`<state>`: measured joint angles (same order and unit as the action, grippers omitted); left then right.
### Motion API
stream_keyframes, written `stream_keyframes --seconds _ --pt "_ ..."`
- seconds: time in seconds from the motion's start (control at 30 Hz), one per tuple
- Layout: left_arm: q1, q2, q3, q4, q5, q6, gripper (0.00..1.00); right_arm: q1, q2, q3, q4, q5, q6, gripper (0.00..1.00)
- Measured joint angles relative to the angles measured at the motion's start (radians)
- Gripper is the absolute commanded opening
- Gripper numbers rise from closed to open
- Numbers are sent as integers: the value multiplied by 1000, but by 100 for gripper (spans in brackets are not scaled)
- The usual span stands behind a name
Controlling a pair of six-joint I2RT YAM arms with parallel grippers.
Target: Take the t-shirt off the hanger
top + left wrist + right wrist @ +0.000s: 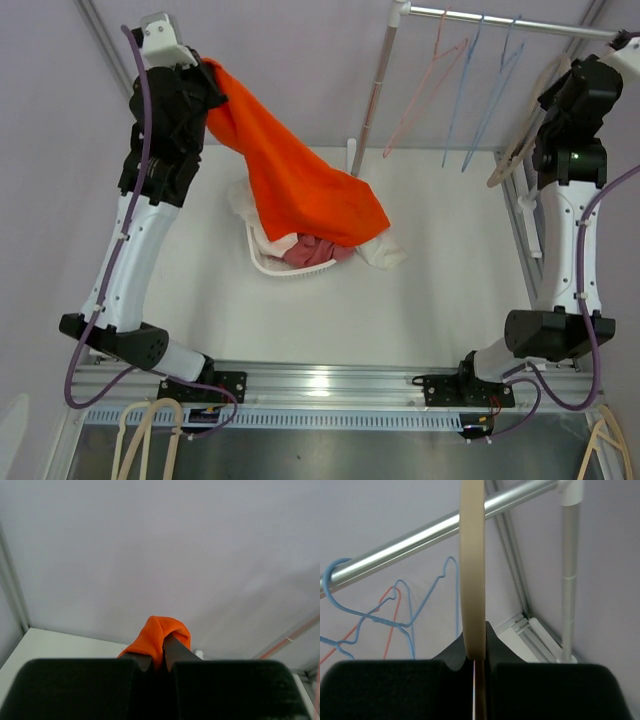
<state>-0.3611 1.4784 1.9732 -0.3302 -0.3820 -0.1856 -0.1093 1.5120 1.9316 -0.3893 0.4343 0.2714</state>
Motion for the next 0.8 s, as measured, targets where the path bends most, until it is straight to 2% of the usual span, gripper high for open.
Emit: stream_keyframes --seconds 0.13,0.27,0.43,0.6,0.8 --pt "60 -52 -191 -24 -7 -97 1 -10 84 79 20 -106 -14 0" --pt "19 -77 -430 -74 9 -200 1 -29 166 211 23 -209 -27 0" --pt "-36 54 -668 -84 131 -292 1 -35 187 259 27 -270 -43 0" --pt "-99 248 -737 -73 258 -321 1 -37 209 282 28 -291 -62 0" --pt "-131 425 -698 18 428 -356 1 -50 313 414 6 -360 -101 0"
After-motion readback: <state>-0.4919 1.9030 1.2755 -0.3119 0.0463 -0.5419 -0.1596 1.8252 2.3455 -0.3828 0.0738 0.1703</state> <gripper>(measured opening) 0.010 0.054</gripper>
